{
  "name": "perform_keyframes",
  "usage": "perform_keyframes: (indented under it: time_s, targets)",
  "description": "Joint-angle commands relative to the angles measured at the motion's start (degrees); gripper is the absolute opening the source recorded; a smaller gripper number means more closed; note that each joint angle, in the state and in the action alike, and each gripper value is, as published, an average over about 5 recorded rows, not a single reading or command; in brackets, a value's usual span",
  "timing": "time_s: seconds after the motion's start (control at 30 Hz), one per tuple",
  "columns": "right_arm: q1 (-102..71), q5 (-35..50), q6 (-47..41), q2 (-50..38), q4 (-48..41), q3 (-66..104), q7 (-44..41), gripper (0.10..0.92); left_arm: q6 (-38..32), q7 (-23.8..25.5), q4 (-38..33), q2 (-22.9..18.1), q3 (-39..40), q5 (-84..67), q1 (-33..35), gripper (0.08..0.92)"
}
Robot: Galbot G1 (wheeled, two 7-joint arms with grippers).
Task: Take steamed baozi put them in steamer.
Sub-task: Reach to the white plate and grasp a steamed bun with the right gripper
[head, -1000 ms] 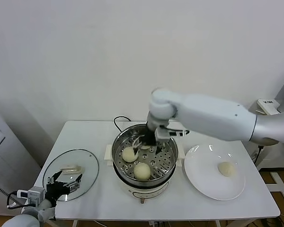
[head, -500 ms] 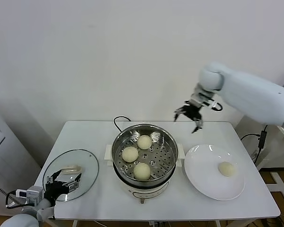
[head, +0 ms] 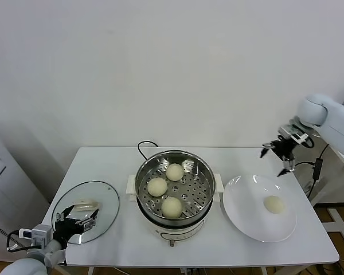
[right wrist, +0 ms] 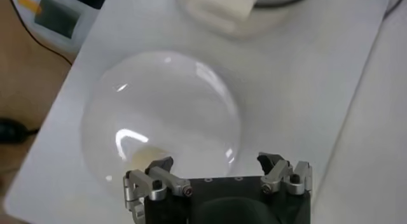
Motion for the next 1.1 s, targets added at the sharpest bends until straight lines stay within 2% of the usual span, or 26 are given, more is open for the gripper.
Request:
perform_keyframes:
  time_s: [0.03, 1.1]
  targets:
    - [-7.5, -2.5, -1.2, -4.4, -1.7, 2.8, 3.6, 0.823, 0.0, 0.0, 0.1, 0.0, 0.1, 0.0, -0.1, 0.823]
    - [-26.8, -11.5, -0.8, 0.0, -6.2, 18.2, 9.2, 0.823, 0.0, 0.1, 0.4, -0.1, 0.1, 0.1, 0.0, 0.823]
